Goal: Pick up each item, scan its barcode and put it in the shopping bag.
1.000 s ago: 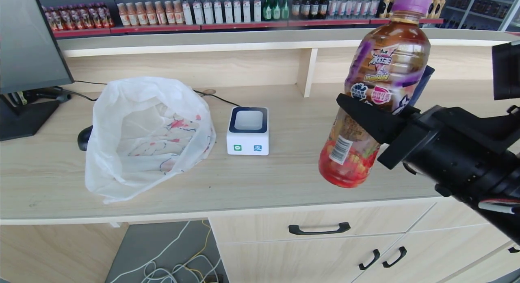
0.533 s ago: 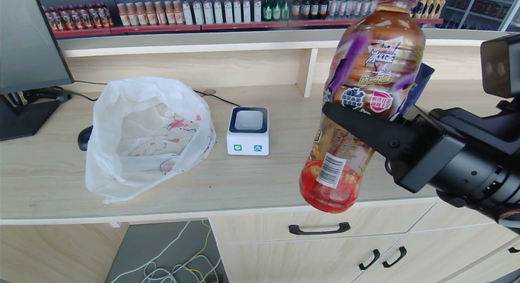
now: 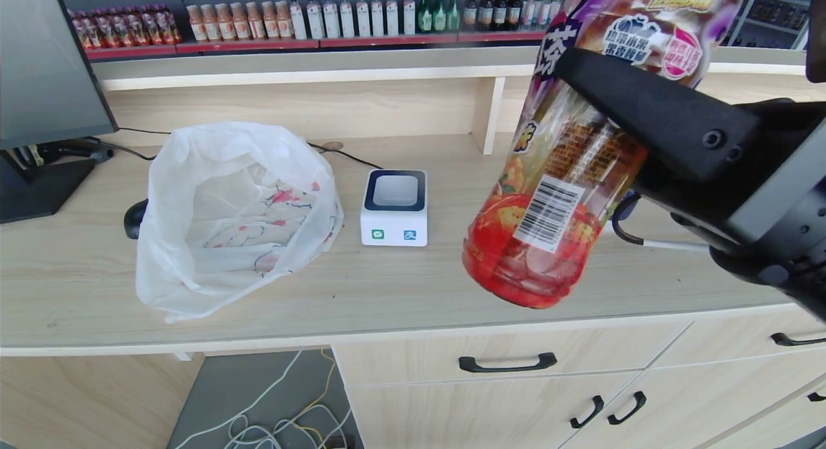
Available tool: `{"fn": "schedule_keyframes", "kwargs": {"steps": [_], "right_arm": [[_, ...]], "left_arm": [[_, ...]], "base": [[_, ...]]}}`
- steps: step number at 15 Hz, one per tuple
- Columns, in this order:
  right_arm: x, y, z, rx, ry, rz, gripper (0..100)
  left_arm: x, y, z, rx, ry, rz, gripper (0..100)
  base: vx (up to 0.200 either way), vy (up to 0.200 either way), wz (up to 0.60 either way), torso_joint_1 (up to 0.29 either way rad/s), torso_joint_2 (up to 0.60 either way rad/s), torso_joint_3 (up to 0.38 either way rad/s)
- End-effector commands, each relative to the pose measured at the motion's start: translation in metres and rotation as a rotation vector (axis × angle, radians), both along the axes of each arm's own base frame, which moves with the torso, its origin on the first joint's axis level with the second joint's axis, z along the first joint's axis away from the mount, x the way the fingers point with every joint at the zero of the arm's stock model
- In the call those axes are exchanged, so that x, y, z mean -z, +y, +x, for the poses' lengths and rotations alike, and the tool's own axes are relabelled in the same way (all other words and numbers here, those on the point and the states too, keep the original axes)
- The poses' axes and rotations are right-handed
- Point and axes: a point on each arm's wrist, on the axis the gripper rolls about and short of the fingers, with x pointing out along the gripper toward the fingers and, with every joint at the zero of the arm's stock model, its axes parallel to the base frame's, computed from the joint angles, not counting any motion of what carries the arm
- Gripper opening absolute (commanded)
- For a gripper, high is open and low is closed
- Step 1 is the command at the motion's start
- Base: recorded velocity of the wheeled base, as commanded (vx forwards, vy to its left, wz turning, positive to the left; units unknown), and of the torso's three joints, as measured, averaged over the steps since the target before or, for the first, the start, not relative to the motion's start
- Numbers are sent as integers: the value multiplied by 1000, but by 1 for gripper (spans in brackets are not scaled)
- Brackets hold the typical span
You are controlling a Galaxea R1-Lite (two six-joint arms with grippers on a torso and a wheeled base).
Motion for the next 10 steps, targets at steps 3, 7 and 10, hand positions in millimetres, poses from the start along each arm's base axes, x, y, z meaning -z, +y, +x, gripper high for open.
{"fn": "schedule_keyframes", "kwargs": {"steps": [3,7,10], "right_arm": [[1,2,0,-50,9,3,0],[-3,7,-9,-132,-2,38,0],[0,10,-7,-141,-2,43,0]], "left_arm": [[0,0,0,0,0,0,100],[0,0,0,0,0,-1,100],[0,0,0,0,0,0,100]], "base": [[0,0,0,0,0,0],[0,0,0,0,0,0],[0,0,0,0,0,0]]}}
